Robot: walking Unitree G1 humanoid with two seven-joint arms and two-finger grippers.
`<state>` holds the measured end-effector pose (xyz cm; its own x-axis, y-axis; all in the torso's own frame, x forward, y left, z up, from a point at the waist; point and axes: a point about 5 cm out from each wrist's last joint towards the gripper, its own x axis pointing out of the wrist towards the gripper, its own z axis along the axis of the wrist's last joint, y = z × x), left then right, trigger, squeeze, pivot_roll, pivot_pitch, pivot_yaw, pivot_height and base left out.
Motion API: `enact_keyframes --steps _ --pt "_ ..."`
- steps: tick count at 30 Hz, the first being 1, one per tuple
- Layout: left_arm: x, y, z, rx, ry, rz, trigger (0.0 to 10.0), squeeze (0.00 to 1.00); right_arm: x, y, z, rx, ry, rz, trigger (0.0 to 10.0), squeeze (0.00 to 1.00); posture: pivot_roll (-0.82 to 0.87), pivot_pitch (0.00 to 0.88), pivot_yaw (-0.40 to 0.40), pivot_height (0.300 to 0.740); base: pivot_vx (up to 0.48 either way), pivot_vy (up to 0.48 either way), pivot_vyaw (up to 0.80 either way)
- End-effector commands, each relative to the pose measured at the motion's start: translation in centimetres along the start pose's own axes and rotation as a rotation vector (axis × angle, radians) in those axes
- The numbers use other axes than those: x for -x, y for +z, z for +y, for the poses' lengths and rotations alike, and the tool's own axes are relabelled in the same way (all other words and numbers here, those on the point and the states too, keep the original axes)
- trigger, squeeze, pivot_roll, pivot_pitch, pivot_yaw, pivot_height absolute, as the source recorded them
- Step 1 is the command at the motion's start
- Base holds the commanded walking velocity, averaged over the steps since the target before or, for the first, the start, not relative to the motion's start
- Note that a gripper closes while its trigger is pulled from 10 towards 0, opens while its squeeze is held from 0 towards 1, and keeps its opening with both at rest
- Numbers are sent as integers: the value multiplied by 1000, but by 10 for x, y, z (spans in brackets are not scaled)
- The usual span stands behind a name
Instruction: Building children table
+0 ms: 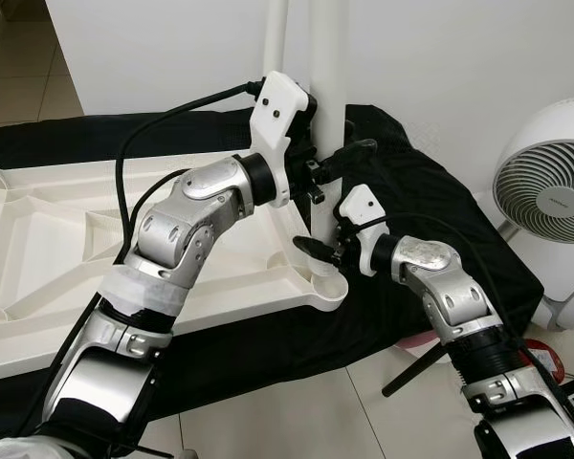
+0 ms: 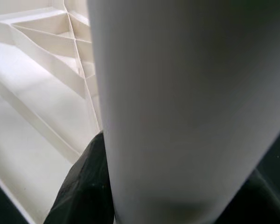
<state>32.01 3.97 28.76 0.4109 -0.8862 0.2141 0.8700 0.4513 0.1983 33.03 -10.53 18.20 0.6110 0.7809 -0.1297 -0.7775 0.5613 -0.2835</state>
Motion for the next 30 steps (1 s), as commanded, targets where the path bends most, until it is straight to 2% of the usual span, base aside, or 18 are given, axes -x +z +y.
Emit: enact_keyframes --steps 1,3,4,6,9,13,19,25,26,30 --pt "-5 -1 -1 -30 -7 43 10000 0 2 4 -12 -8 -94 -23 10000 0 23 0 -68 740 0 0 0" --pt "-7 -1 2 -30 33 59 10000 0 0 5 -13 -33 -122 -37 10000 0 23 0 -67 740 0 0 0" --pt "-8 -1 6 -38 81 87 10000 0 -1 7 -15 -50 -154 -60 10000 1000 23 0 -67 740 0 0 0" --pt "-10 0 12 -39 145 133 10000 0 -3 8 -16 -94 -184 -83 10000 1000 23 0 -66 740 0 0 0" --pt "-13 4 16 -38 179 146 10000 0 -5 9 -17 -84 -225 -100 10000 1000 23 0 -67 740 0 0 0" --pt "-15 10 19 -53 211 134 10000 0 -8 10 -17 -70 -278 -122 10000 1000 24 0 -69 740 0 0 0" --pt "-23 30 31 -35 358 78 10000 0 -15 10 -17 -41 -473 -172 10000 1000 22 0 -73 740 0 0 0" --pt "-24 40 40 -2 456 72 10000 0 -18 5 -12 -18 -542 -163 10000 1000 20 0 -75 740 0 0 0" --pt "-26 44 42 13 491 67 10000 0 -21 2 -11 -23 -583 -158 10000 0 18 0 -76 740 0 0 0" --pt "-28 45 41 16 506 67 10000 0 -23 2 -12 -12 -622 -156 10000 0 18 0 -77 740 0 0 0"
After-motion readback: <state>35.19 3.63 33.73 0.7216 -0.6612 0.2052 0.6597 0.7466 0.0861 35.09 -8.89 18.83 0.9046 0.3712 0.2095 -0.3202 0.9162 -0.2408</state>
